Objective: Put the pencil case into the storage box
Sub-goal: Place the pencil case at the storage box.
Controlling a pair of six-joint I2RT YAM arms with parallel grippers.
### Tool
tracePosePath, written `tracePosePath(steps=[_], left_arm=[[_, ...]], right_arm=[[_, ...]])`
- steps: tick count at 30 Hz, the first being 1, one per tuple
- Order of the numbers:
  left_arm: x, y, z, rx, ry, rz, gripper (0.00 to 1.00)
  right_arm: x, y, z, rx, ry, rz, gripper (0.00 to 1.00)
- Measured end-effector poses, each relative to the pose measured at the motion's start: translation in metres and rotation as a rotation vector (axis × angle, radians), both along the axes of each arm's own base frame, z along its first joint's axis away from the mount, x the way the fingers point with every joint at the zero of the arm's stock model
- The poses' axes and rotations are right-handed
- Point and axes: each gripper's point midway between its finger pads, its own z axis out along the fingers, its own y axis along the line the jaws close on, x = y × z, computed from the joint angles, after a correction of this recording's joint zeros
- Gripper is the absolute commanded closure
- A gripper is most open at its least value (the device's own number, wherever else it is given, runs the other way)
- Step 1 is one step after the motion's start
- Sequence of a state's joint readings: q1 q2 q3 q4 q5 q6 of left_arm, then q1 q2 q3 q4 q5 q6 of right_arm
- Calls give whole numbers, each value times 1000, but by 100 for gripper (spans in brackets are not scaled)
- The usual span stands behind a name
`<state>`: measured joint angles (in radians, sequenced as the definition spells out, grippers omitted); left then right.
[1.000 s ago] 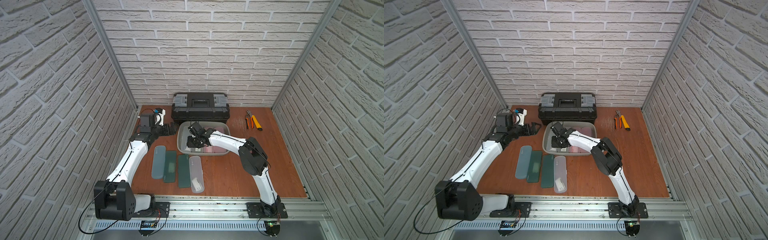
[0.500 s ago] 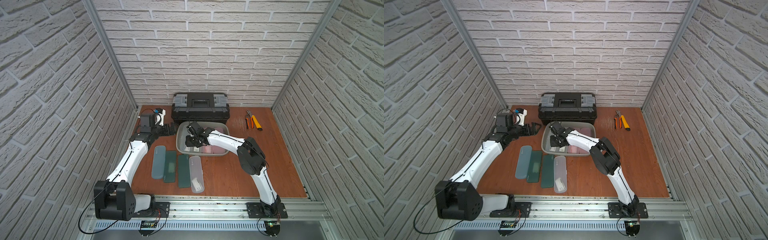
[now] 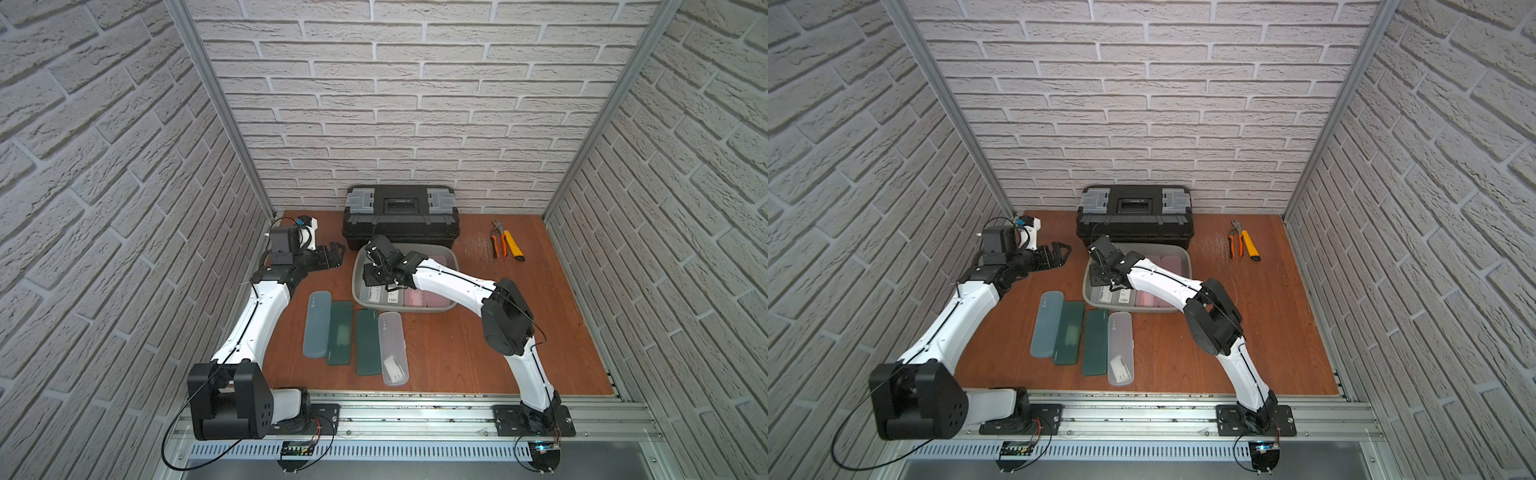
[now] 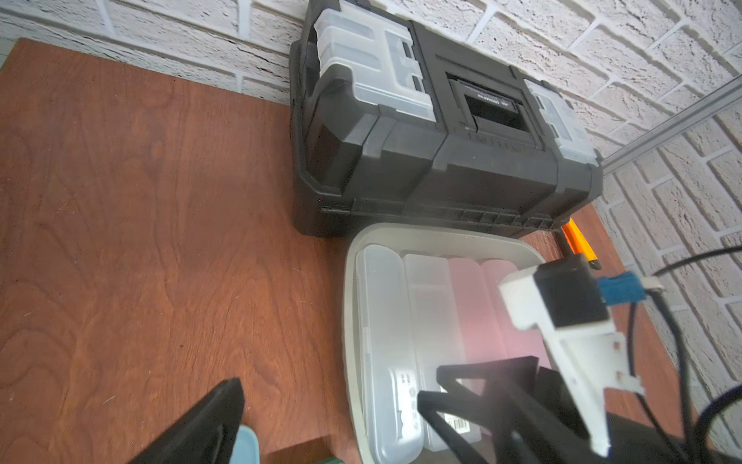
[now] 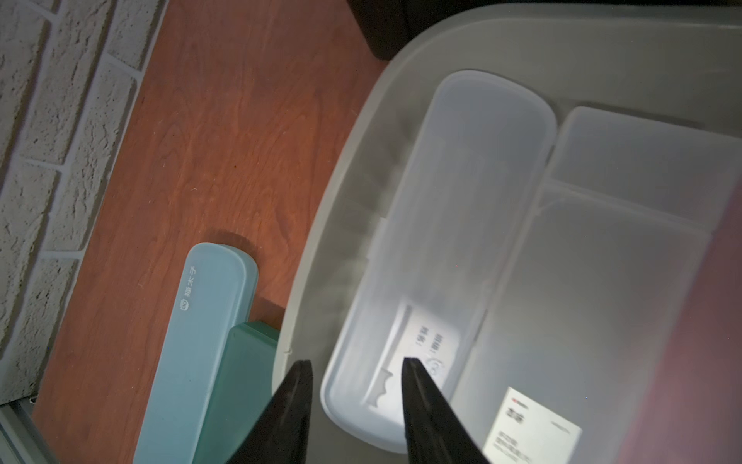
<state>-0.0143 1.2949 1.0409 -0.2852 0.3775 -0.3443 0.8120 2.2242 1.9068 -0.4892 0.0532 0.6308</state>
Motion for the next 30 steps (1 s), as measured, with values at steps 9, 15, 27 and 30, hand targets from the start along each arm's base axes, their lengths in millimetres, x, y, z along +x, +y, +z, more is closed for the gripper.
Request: tracePosePath(steps=[9,15,27,30], left_arm=[[1,2,0,8,-1,11,2],[1,2,-1,12,-1,13,2],[-7,3,-4,166,-5,46,3],[-18,-14,-11,238,30,16,2]], right_arm=[[-9,1,-55,-114,55,15,62],[-6,1,-56,-111,47,27,60],[-11,-9,21,-13,-32,63,24],[-28,-34,69,27,-100,55,18]])
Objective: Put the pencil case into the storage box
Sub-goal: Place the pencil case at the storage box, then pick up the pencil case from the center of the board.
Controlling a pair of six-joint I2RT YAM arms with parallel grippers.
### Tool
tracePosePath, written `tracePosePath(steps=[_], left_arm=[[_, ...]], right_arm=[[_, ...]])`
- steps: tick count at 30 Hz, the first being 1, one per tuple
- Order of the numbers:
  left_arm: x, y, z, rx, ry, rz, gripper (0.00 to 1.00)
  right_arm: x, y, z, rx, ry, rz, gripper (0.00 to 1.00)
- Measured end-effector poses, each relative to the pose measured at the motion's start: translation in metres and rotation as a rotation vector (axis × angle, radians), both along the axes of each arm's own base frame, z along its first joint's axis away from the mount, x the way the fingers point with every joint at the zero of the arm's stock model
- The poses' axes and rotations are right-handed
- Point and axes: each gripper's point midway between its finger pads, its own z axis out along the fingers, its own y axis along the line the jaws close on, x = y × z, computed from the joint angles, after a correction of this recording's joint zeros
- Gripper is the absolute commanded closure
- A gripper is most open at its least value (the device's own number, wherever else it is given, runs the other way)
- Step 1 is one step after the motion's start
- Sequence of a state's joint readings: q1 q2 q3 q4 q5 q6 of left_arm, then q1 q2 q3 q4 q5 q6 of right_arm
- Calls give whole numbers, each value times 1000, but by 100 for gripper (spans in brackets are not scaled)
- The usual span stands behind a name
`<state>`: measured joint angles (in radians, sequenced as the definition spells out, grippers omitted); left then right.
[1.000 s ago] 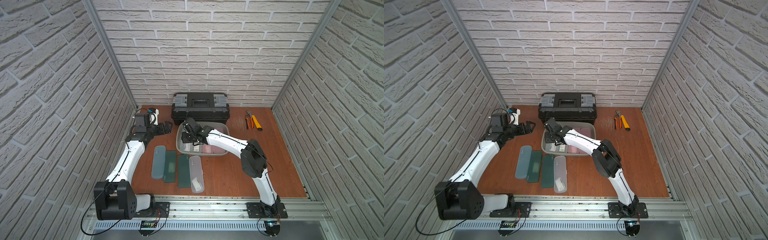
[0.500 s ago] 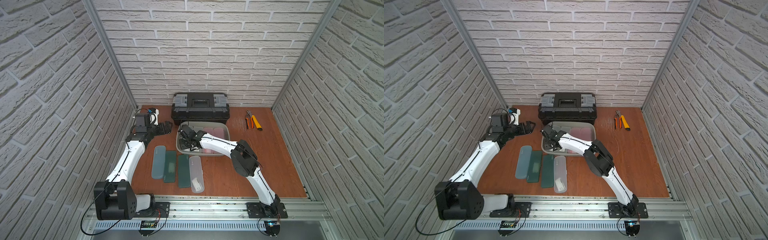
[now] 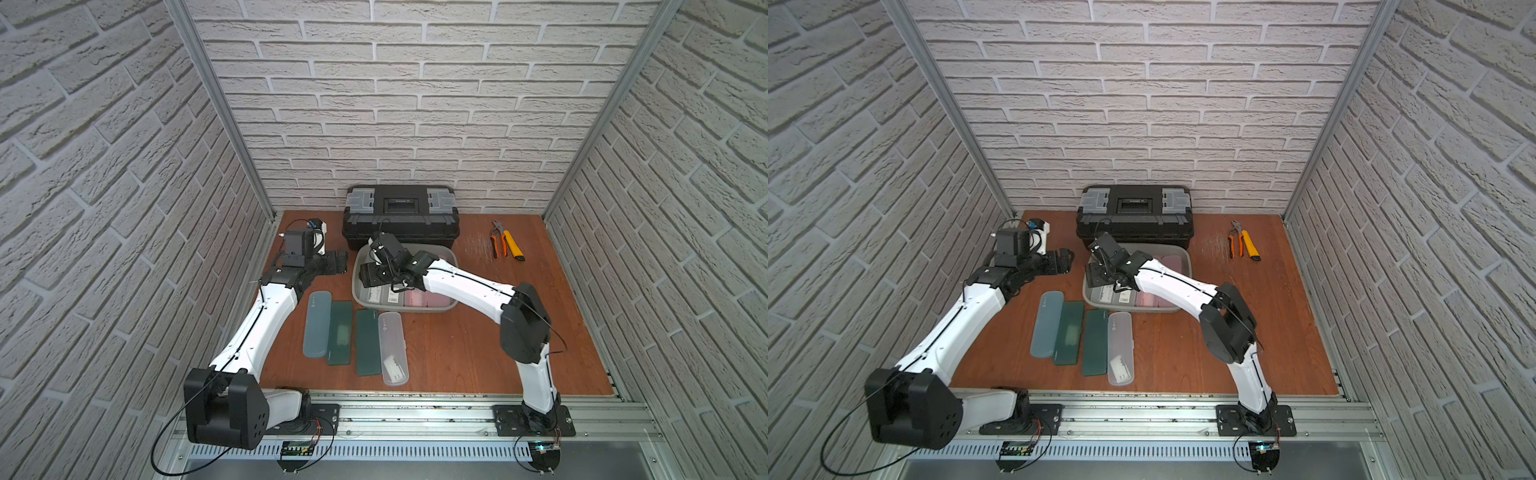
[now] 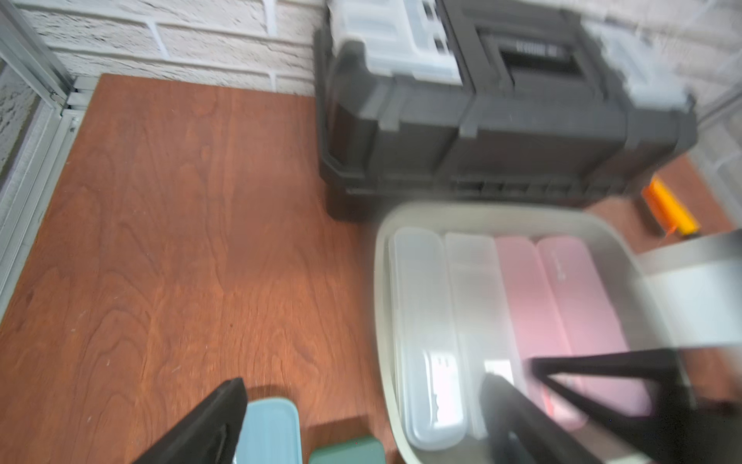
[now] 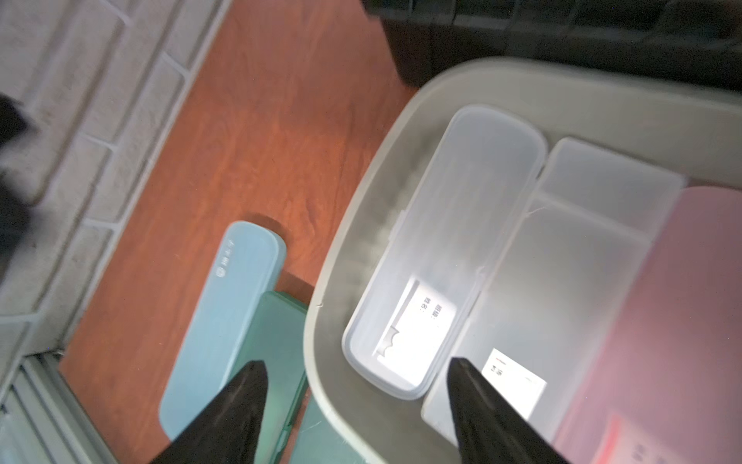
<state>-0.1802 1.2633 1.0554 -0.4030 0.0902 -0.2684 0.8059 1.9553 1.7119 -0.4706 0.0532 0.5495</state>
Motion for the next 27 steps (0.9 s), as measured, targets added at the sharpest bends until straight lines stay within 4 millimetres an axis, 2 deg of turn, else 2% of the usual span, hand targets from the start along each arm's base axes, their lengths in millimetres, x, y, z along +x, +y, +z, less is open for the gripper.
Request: tracePosePath(steps=[2,3,4,6,9,11,14,17,21,24,27], left_arm=[[-10,-12,-3,20,25,-13,2],[-15,-16,-4,22,29,-16,2],[-22,-20,-4,18,30,-14,2],[-37,-26,-9,4,35,-4,2],[-63,-34,-23,-15,63,11,1],[-78,-44,-36,-29,91,-5,2],[-97,-59,-57,-28,141,-29,1],[-111,-65,-76,-25,182,-23,2],[-121,-53,-93,-30,203,52,1],[-123,-41,-89,-43,174,115,2],[-121,-33,-77,-70,127,160,2]], right_arm=[[-16,-21,24,26,-41,-7,16],[-24,-31,30,32,-50,-11,16],[-33,-41,31,36,-53,-14,16],[-50,-57,20,31,-33,-17,16],[-80,-79,-27,-1,63,-15,16],[-104,-94,-70,-38,160,-11,16],[-144,-109,-117,-106,280,12,16],[-169,-104,-130,-131,317,56,17],[-182,-87,-127,-121,307,104,18],[-185,-77,-130,-133,309,121,18],[-182,-68,-137,-162,314,129,19]])
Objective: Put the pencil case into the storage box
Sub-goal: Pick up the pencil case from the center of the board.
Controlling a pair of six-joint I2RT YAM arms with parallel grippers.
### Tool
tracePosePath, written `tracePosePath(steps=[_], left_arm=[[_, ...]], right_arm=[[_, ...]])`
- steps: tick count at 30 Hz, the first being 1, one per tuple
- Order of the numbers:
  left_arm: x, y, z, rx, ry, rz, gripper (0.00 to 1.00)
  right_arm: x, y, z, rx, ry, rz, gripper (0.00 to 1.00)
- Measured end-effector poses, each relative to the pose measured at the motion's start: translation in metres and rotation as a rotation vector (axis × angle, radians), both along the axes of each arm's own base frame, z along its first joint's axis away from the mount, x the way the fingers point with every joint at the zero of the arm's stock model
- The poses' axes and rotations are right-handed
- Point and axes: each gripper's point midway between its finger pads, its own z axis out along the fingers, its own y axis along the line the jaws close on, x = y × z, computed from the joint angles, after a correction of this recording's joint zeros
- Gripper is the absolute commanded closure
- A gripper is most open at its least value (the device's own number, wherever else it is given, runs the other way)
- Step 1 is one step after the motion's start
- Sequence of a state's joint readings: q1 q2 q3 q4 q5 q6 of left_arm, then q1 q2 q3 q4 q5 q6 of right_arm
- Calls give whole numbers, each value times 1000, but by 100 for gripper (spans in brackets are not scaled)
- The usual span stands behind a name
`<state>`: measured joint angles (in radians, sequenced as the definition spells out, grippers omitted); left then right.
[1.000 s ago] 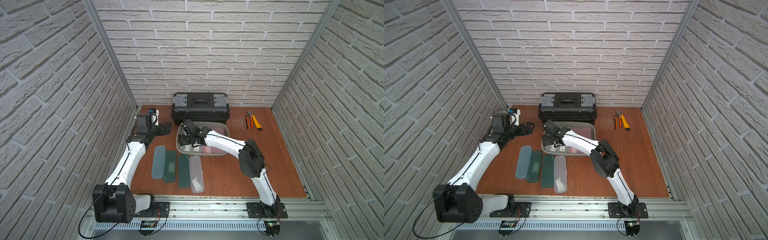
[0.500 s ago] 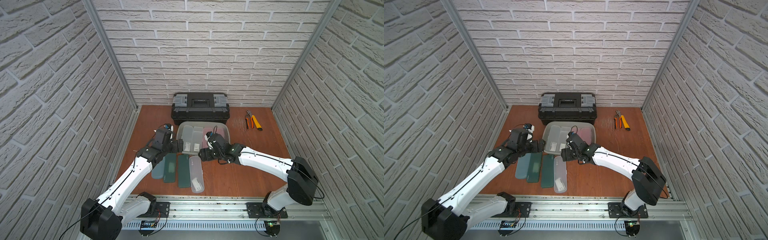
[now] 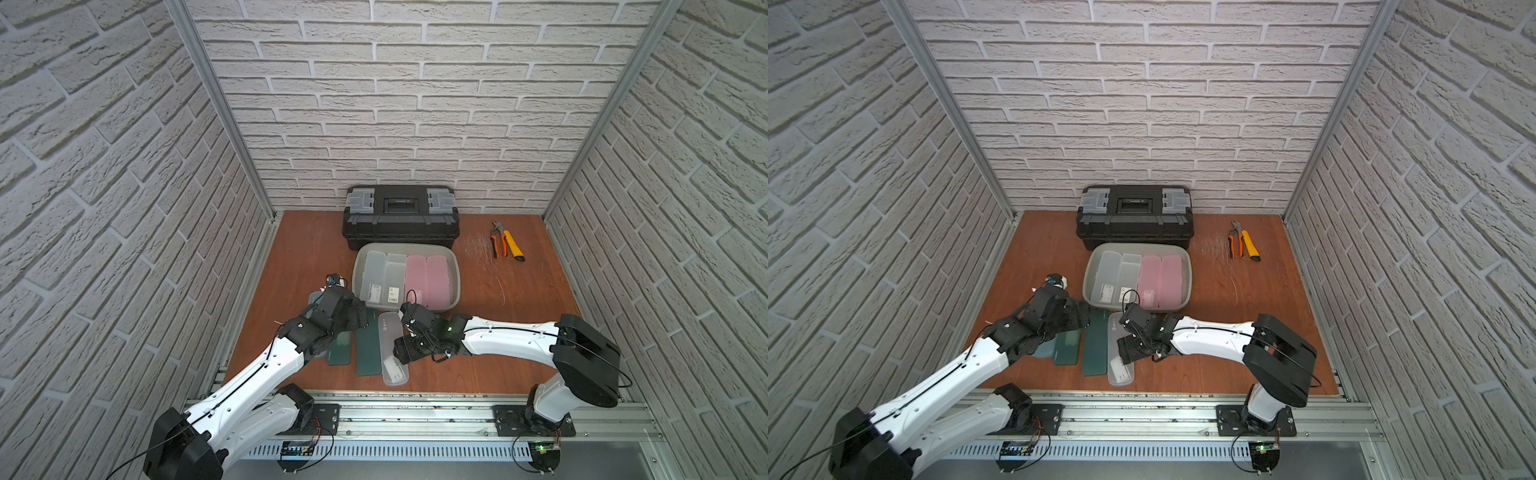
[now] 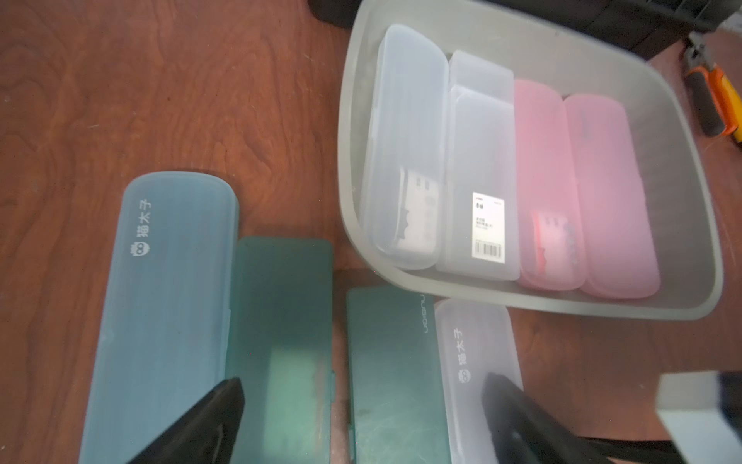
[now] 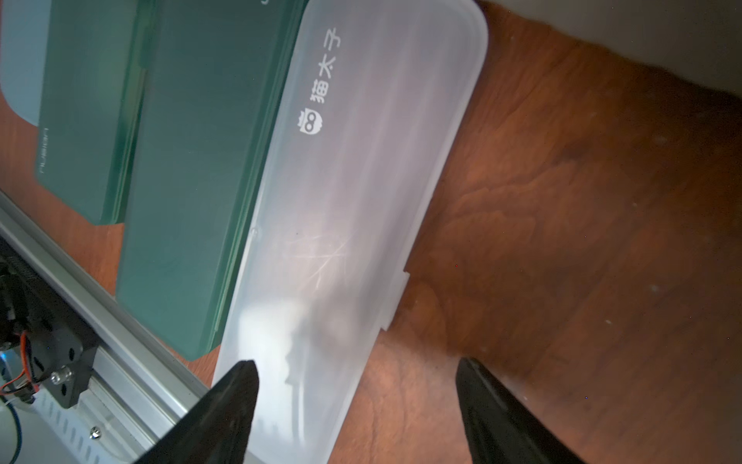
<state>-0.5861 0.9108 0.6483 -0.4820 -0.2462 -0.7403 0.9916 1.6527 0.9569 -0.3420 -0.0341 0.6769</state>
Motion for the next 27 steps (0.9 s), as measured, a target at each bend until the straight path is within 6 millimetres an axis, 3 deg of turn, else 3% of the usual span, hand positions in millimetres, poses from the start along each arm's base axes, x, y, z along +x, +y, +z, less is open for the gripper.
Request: tracePosePath(steps=[10,16,20,27], left_arm=[[4,20,1,-9,-1,87,2],[3,19,-13,0,42,89,2],[4,17,-17,-5,57,87,2],[4,14,-17,-16,61,80,2]], right_arm=[[3,19,-16,-100,-2,27,21],[5,15,-18,-124,-11,15,21],[6,2,-17,-147,-36,-2,21],[11,-47,-11,-239,-61,-58,20]])
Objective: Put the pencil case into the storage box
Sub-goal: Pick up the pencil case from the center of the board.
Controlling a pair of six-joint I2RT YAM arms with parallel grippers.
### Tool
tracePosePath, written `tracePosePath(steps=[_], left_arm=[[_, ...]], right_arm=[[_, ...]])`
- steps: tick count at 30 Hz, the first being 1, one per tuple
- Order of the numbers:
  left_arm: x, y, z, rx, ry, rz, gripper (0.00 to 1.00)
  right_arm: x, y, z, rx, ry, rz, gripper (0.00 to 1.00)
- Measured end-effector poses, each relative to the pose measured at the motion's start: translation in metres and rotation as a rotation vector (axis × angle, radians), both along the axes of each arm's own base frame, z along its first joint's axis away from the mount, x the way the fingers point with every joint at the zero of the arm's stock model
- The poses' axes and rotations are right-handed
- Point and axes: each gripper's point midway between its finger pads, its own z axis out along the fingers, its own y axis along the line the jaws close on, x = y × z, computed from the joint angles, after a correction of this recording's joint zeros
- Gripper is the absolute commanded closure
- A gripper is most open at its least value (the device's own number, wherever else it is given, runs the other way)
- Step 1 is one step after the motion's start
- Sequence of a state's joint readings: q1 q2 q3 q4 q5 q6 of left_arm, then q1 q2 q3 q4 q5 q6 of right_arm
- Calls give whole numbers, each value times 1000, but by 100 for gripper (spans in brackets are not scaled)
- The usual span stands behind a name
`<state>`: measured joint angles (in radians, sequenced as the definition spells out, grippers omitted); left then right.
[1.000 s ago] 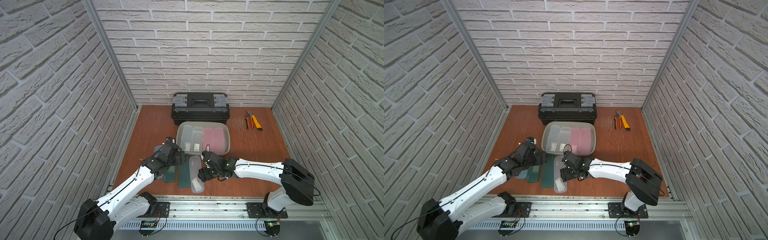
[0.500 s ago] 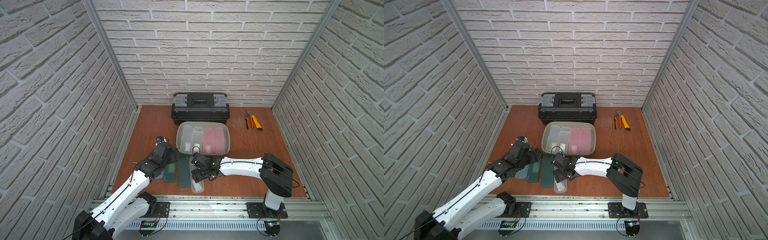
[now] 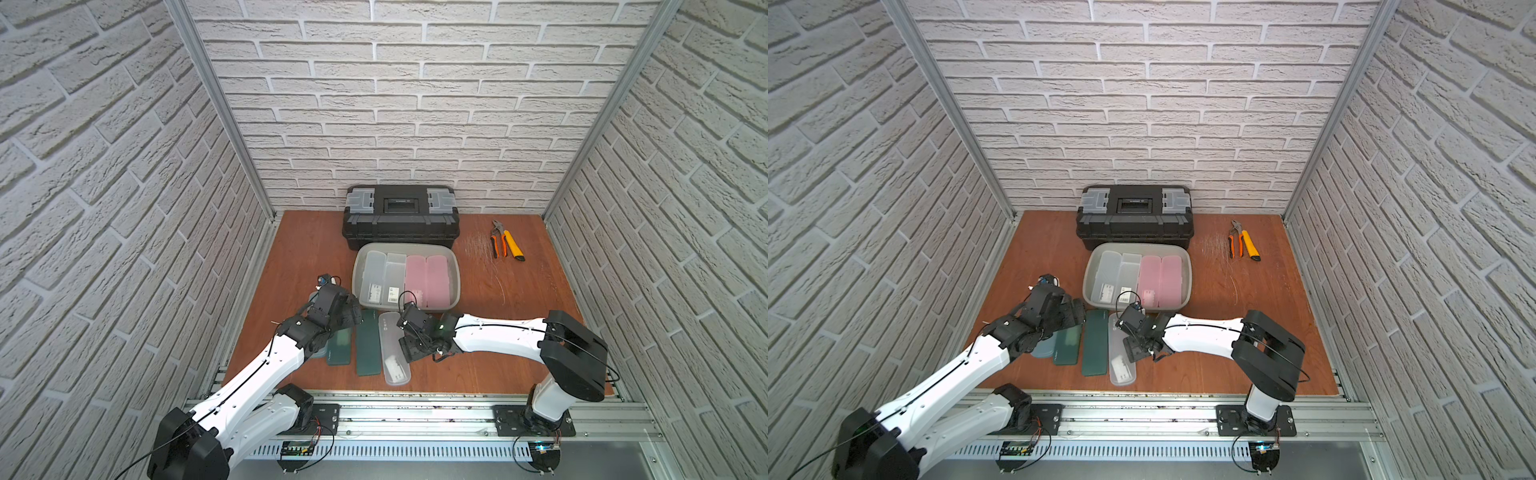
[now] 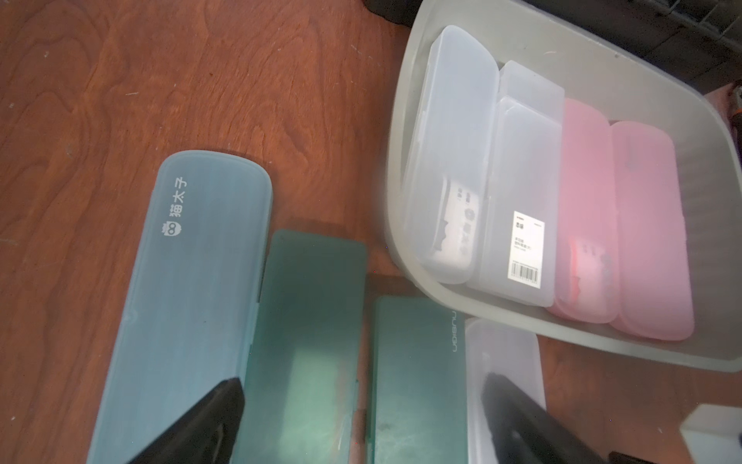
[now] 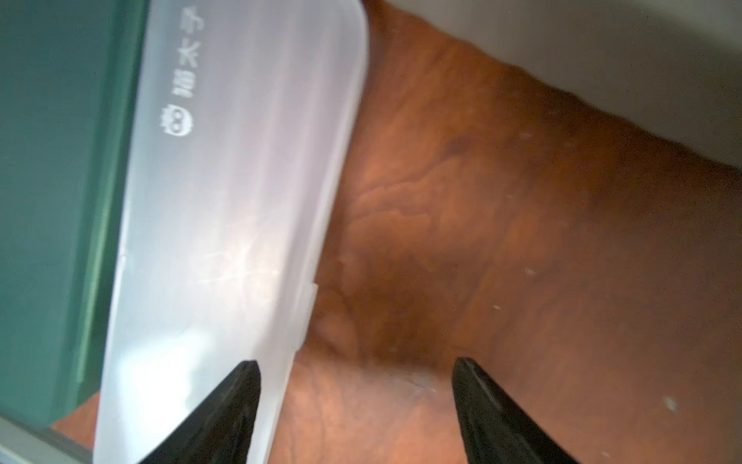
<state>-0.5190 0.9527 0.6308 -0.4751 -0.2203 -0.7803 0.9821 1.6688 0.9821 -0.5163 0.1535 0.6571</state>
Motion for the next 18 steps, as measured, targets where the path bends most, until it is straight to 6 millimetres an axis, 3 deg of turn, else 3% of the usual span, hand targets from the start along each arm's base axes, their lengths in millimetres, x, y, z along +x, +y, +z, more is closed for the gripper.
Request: tracePosePath(steps=[4,10,18], left_arm=[[0,0,3,-7,-12,1,2],[-1,1,13,-23,-46,3,1],[-4,6,20,-23,-68,10,1]], right_arm=[[-3,-6,4,-3,10,-6,17],[-24,20,12,62,33,37,17],[-30,60,11,77,56,78,16]])
